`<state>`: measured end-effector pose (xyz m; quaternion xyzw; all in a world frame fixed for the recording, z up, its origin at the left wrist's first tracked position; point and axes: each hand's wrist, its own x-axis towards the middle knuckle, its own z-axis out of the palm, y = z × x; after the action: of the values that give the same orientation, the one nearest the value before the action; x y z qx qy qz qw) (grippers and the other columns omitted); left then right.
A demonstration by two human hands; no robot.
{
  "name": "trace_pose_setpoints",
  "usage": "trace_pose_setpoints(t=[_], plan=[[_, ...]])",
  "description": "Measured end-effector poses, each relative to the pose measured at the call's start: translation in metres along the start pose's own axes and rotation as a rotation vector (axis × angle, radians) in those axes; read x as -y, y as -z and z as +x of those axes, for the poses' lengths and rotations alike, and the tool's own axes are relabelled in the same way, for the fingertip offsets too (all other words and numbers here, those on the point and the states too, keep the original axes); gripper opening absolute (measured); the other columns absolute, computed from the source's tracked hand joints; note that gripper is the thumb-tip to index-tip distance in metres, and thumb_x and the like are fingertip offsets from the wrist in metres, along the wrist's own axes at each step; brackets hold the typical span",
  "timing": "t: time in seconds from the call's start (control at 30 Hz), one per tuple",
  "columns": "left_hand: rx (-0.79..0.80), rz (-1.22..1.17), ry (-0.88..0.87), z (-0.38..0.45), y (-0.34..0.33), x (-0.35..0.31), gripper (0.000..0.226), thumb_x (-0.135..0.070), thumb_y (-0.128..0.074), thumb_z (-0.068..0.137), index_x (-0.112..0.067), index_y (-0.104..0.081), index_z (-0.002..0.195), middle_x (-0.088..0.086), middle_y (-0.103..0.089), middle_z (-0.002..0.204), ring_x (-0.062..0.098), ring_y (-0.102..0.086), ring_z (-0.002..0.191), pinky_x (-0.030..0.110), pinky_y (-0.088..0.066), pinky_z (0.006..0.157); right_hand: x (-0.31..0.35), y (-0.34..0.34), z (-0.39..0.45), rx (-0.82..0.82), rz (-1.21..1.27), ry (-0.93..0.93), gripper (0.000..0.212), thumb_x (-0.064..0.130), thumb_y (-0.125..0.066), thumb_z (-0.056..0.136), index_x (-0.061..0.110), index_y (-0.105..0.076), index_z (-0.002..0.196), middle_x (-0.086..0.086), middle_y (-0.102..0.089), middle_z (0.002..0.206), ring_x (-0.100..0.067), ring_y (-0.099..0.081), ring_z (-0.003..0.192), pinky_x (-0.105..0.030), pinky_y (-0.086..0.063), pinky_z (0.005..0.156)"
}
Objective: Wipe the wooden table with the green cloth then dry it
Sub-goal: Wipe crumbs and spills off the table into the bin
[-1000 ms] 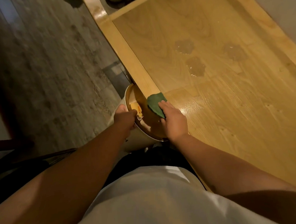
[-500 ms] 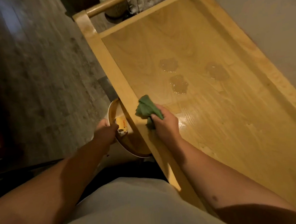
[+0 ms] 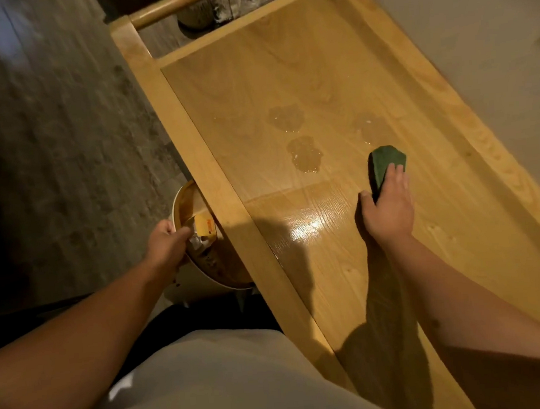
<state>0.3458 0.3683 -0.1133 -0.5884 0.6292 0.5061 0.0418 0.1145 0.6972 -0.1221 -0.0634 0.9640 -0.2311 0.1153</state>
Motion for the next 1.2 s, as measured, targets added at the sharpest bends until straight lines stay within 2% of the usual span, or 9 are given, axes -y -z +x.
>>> trace_pose_setpoints(t=[0.2,0.37,0.53,0.77,0.83,0.97,1.07,1.13,1.2], plan=[[-0.064,-0.063,0.026,-0.007,-0.006,-0.008,0.024,-0.011,-0.06,0.083,-0.021,-0.041,0.073,0.005,-0.05,0.064,0.018,-0.044,0.05,0.019,-0.032,0.033,0.031,-0.013,0.016,0.033,-0.073,0.135,0.072,0.028,-0.05,0.099,0.005,-0.014,0.157,-0.016,-0.015,0.164,-0.03,-0.012,0.152,-0.04,-0.013,0.123],[-0.085,-0.065,0.01,-0.007,-0.007,-0.013,0.015,-0.012,-0.061,0.083,-0.02,-0.047,0.082,0.007,-0.053,0.07,0.02,-0.047,0.056,0.026,-0.033,0.041,0.051,-0.024,0.023,0.081,-0.102,0.233,0.067,0.023,-0.049,0.1,0.007,-0.017,0.157,-0.012,-0.018,0.164,-0.027,-0.013,0.152,-0.041,-0.017,0.122],[-0.107,-0.064,0.011,-0.003,-0.01,-0.019,0.024,-0.01,-0.06,0.085,-0.021,-0.041,0.075,0.008,-0.052,0.071,0.02,-0.046,0.057,0.027,-0.033,0.044,0.066,-0.036,0.018,0.111,-0.088,0.354,0.063,0.017,-0.05,0.098,0.008,-0.024,0.155,-0.011,-0.026,0.162,-0.026,-0.02,0.15,-0.04,-0.02,0.122],[-0.097,-0.09,0.018,-0.003,-0.01,-0.021,0.021,-0.009,-0.06,0.086,-0.02,-0.045,0.076,0.011,-0.057,0.081,0.023,-0.055,0.067,0.029,-0.046,0.051,0.107,-0.068,-0.009,0.197,-0.028,0.465,0.063,0.011,-0.049,0.095,0.016,-0.028,0.155,-0.004,-0.03,0.161,-0.02,-0.022,0.15,-0.035,-0.018,0.121],[-0.084,-0.084,0.013,-0.003,-0.008,-0.02,0.018,-0.01,-0.06,0.087,-0.019,-0.046,0.08,0.013,-0.057,0.084,0.025,-0.056,0.071,0.032,-0.047,0.056,0.12,-0.075,-0.022,0.203,0.007,0.514,0.062,0.005,-0.05,0.091,0.014,-0.036,0.151,-0.006,-0.038,0.157,-0.022,-0.03,0.147,-0.037,-0.024,0.12],[-0.05,-0.06,0.007,-0.004,-0.006,-0.021,0.01,-0.014,-0.061,0.087,-0.016,-0.052,0.089,0.013,-0.06,0.089,0.025,-0.059,0.075,0.035,-0.05,0.059,0.15,-0.091,-0.047,0.207,0.049,0.675,0.047,-0.002,-0.057,0.083,0.012,-0.056,0.129,-0.009,-0.062,0.128,-0.028,-0.059,0.117,-0.046,-0.054,0.092],[-0.076,-0.052,0.011,-0.007,-0.006,-0.025,0.01,-0.013,-0.061,0.085,-0.016,-0.052,0.087,0.018,-0.063,0.094,0.029,-0.062,0.08,0.043,-0.056,0.066,0.17,-0.108,-0.067,0.273,0.036,0.696,0.048,-0.001,-0.06,0.085,0.01,-0.056,0.131,-0.014,-0.061,0.133,-0.032,-0.058,0.121,-0.044,-0.052,0.09],[-0.081,-0.055,0.019,-0.009,-0.006,-0.026,0.011,-0.014,-0.062,0.085,-0.017,-0.051,0.086,0.022,-0.065,0.098,0.035,-0.065,0.086,0.052,-0.058,0.075,0.181,-0.117,-0.077,0.292,0.048,0.745,0.041,0.013,-0.069,0.084,0.014,-0.058,0.124,-0.009,-0.064,0.122,-0.026,-0.062,0.109,-0.036,-0.053,0.077],[-0.064,-0.074,0.019,-0.011,-0.005,-0.027,0.013,-0.015,-0.062,0.082,-0.017,-0.05,0.086,0.023,-0.065,0.096,0.035,-0.065,0.085,0.055,-0.058,0.076,0.189,-0.124,-0.082,0.301,0.061,0.805,0.038,0.028,-0.074,0.08,0.016,-0.057,0.112,-0.004,-0.062,0.107,-0.019,-0.058,0.091,-0.029,-0.045,0.063]])
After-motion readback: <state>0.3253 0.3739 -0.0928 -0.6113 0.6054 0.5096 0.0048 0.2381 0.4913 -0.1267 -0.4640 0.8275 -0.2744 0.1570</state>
